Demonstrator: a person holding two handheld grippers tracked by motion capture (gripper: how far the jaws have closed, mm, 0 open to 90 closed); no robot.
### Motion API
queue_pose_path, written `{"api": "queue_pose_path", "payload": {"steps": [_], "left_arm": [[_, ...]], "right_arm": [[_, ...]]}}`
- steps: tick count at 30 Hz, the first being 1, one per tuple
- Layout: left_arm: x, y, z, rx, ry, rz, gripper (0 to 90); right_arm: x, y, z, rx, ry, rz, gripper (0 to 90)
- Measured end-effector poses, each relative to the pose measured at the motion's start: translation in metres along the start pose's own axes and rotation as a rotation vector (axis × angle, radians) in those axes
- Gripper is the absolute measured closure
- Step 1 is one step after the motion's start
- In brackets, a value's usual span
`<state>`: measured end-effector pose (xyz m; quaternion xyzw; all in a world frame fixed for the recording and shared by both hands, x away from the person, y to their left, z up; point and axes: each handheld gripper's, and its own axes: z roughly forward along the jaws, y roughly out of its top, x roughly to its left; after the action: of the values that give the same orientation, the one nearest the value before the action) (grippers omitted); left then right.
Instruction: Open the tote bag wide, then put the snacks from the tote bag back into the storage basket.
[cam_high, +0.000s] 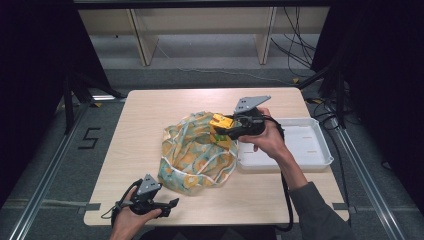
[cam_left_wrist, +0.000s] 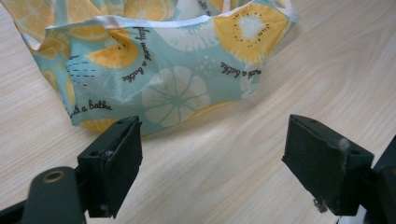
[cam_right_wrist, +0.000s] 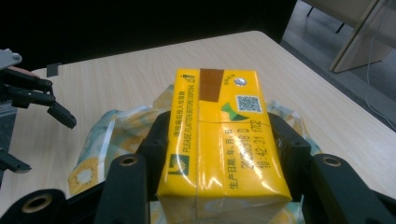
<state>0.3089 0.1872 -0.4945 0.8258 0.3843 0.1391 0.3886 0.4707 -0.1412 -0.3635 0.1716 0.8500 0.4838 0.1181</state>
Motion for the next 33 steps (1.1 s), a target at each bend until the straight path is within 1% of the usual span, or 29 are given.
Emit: {"api": "queue_pose_path", "payload": {"steps": [1, 2, 3, 5, 6, 7, 9, 10, 11, 12, 13, 14, 15, 16, 18, 19, 20, 21, 22, 24, 25, 26, 27, 28, 29, 30, 31, 32, 33], "left_arm": [[-0.001, 0.000, 0.001, -0.013, 0.003, -0.013, 18.8], [-0.001, 0.000, 0.000, -0.004, 0.008, 0.006, 18.8], [-0.002, 0.000, 0.000, -0.007, 0.004, -0.006, 18.8], [-0.003, 0.001, 0.001, -0.005, 0.003, 0.003, 18.8], [-0.004, 0.001, 0.001, -0.009, -0.001, -0.005, 18.8], [-0.003, 0.001, 0.001, -0.003, -0.006, 0.008, 18.8], [-0.003, 0.002, 0.001, 0.000, -0.003, 0.004, 18.8], [-0.003, 0.002, 0.002, 0.001, -0.003, 0.007, 18.8], [-0.003, 0.002, 0.002, 0.006, -0.004, 0.006, 18.8], [-0.003, 0.002, 0.002, 0.009, -0.006, 0.008, 18.8], [-0.003, 0.002, 0.002, 0.005, -0.001, 0.002, 18.8], [-0.004, 0.002, 0.002, 0.004, -0.005, 0.002, 18.8], [-0.004, 0.001, 0.002, 0.002, -0.003, 0.002, 18.8], [-0.003, 0.002, 0.002, 0.007, -0.003, 0.008, 18.8], [-0.002, 0.002, 0.002, 0.008, -0.001, 0.014, 18.8], [-0.002, 0.002, 0.003, 0.003, -0.003, 0.012, 18.8], [-0.003, 0.002, 0.003, 0.006, -0.001, 0.010, 18.8], [-0.004, 0.002, 0.004, -0.007, -0.003, -0.008, 18.8], [-0.004, 0.002, 0.003, -0.001, 0.001, 0.001, 18.8], [-0.002, 0.003, 0.001, 0.013, -0.004, 0.034, 18.8], [-0.003, 0.002, 0.002, -0.006, 0.000, 0.016, 18.8], [-0.004, 0.002, 0.002, -0.001, -0.003, 0.000, 18.8], [-0.002, 0.002, 0.002, 0.016, -0.004, 0.016, 18.8], [-0.002, 0.002, 0.002, 0.007, -0.001, 0.012, 18.8], [-0.002, 0.002, 0.002, 0.007, 0.001, 0.019, 18.8], [-0.003, 0.001, 0.003, 0.006, 0.000, 0.007, 18.8], [-0.003, 0.001, 0.002, 0.008, 0.001, 0.015, 18.8], [-0.004, 0.001, 0.003, -0.003, 0.008, 0.005, 18.8], [-0.003, 0.001, 0.002, 0.011, 0.000, 0.024, 18.8]], "right_arm": [[0.000, -0.002, -0.003, 0.001, -0.002, 0.005, 51.7], [0.000, -0.004, -0.005, 0.002, -0.010, -0.001, 51.7], [-0.001, -0.006, -0.009, 0.013, -0.010, -0.008, 51.7], [-0.003, -0.011, -0.013, 0.001, -0.034, 0.001, 51.7], [-0.004, -0.015, -0.016, 0.008, -0.033, 0.025, 51.7], [-0.005, -0.017, -0.017, 0.006, -0.032, 0.015, 51.7], [-0.007, -0.023, -0.022, 0.004, -0.047, 0.017, 51.7], [-0.009, -0.026, -0.026, 0.015, -0.044, 0.031, 51.7], [-0.009, -0.028, -0.028, 0.001, -0.056, 0.036, 51.7], [-0.012, -0.030, -0.031, -0.002, -0.058, 0.023, 51.7], [-0.012, -0.032, -0.033, 0.003, -0.065, 0.050, 51.7], [-0.015, -0.035, -0.036, -0.001, -0.072, 0.047, 51.7], [-0.016, -0.037, -0.039, 0.003, -0.079, 0.063, 51.7], [-0.019, -0.038, -0.040, -0.006, -0.089, 0.052, 51.7], [-0.020, -0.041, -0.044, 0.009, -0.091, 0.076, 51.7], [-0.021, -0.043, -0.046, 0.017, -0.093, 0.073, 51.7], [-0.022, -0.045, -0.046, 0.005, -0.106, 0.071, 51.7], [-0.024, -0.046, -0.047, 0.009, -0.099, 0.049, 51.7], [-0.024, -0.049, -0.048, 0.005, -0.126, 0.067, 51.7], [-0.025, -0.052, -0.050, 0.011, -0.125, 0.075, 51.7], [-0.026, -0.054, -0.051, 0.012, -0.128, 0.073, 51.7], [-0.027, -0.056, -0.052, 0.026, -0.128, 0.087, 51.7], [-0.027, -0.058, -0.052, 0.023, -0.135, 0.093, 51.7], [-0.027, -0.059, -0.054, 0.042, -0.128, 0.098, 51.7], [-0.031, -0.061, -0.054, 0.036, -0.139, 0.079, 51.6], [-0.031, -0.063, -0.054, 0.043, -0.129, 0.086, 51.7], [-0.031, -0.064, -0.054, 0.047, -0.132, 0.102, 51.7], [-0.033, -0.066, -0.054, 0.028, -0.153, 0.091, 51.7], [-0.034, -0.068, -0.054, 0.036, -0.145, 0.098, 51.6]]}}
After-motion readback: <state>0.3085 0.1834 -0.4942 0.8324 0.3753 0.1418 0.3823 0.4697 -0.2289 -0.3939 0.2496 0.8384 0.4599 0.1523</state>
